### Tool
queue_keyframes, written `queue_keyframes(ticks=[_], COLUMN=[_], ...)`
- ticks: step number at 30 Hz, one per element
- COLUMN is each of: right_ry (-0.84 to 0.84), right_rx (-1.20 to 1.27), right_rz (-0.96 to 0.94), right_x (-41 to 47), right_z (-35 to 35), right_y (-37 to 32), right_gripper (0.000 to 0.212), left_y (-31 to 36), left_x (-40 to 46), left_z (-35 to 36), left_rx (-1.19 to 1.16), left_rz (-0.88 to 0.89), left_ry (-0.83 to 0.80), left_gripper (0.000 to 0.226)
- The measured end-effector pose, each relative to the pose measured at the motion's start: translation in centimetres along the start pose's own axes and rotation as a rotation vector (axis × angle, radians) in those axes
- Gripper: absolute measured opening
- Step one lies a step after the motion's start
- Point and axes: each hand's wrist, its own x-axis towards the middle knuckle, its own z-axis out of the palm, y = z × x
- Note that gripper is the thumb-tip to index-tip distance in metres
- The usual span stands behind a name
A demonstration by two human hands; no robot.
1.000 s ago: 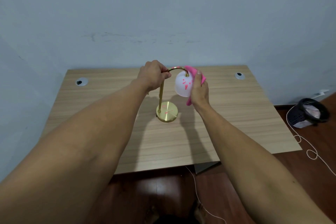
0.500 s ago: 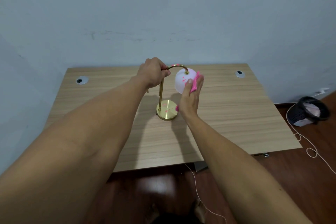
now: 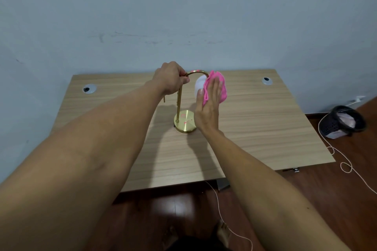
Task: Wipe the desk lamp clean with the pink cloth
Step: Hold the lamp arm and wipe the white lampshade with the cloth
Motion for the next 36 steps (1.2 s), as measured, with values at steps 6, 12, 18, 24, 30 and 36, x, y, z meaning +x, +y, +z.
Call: queue_keyframes(ticks=[6, 12, 18, 24, 30, 36], right_ry=[0.117, -0.004, 0.050, 0.032, 0.061, -0.008], right_rx=[0.197, 0.002, 0.078, 0.071, 0.270, 0.248], right_rz=[0.355, 0.025, 0.315, 0.119, 0.651, 0.345], right_x=[1.5, 0.4, 2.4, 3.2, 6.0, 5.0], right_z=[0.2, -1.3, -1.8, -1.6, -3.5, -3.1], right_y=[-1.5, 0.0, -0.7, -0.8, -2.9, -1.9], right_gripper=[0.078, 0.064, 0.065, 0.054, 0.072, 0.056], left_y=[0.0, 0.1, 0.0, 0.2, 0.2, 0.3], left_x=[-0.1, -0.2, -0.1, -0.3, -0.4, -0.6], left_z=[0.0, 0.0, -0.1, 0.0, -0.1, -0.1], left_rx=[0.017, 0.004, -0.007, -0.009, 0.003, -0.011], left_rz=[0.005, 0.003, -0.008, -0.009, -0.008, -0.018], left_ry=[0.002, -0.004, -0.002, -0.003, 0.002, -0.007], left_gripper=[0.017, 0.016, 0.015, 0.015, 0.017, 0.018])
